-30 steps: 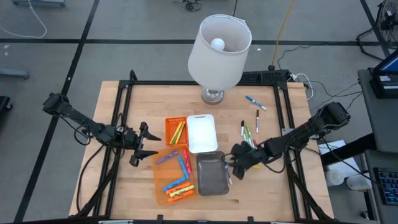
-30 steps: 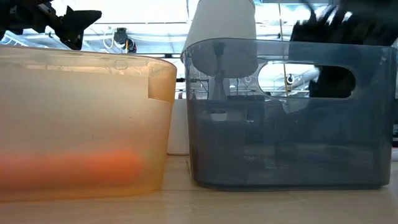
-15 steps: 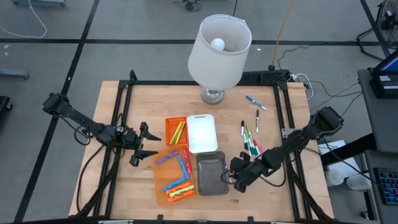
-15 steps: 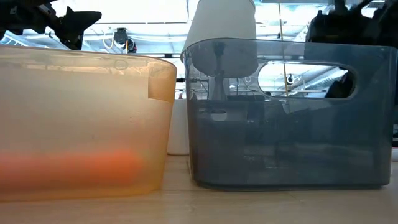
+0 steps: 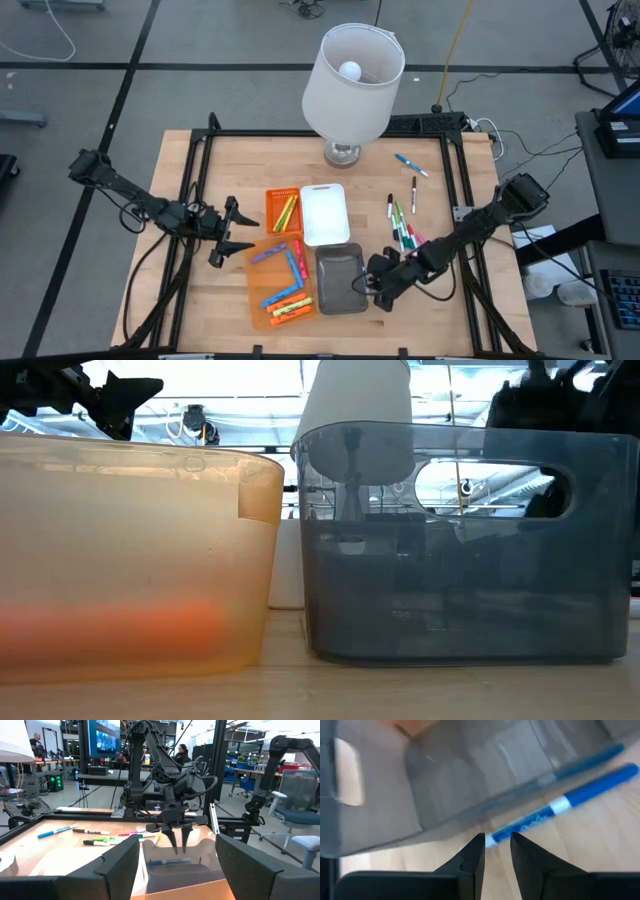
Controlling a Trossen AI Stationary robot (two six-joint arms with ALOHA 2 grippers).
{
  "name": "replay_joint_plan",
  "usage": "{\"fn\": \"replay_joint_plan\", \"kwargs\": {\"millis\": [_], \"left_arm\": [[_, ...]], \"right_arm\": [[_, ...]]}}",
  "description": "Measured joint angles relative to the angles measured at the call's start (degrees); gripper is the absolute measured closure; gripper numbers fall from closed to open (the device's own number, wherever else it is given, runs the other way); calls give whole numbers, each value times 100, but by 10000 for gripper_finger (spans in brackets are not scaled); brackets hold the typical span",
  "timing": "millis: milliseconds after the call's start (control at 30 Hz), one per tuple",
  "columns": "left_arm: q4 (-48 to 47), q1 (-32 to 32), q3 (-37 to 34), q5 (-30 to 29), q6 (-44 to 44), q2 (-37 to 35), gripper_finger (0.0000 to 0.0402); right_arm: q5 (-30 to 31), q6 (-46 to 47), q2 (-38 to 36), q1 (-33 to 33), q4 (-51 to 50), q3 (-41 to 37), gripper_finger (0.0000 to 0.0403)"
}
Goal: Pick & Place Markers
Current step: Put the blue marker pen into the white bin
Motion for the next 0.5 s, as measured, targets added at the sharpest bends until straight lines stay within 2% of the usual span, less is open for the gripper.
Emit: {"fn": "replay_joint_plan", "kwargs": {"millis": [167,267,500], "left_arm": [[-2,0,0,0,2,2,135],[2,-2,0,0,2,2,135],[-2,-1,0,0,4,0,135]], "right_arm": [[142,-828,118,67,883,0,323],[139,-1066,272,64,1036,2,323],[-114,-983,450,-127,566,0,323]]}}
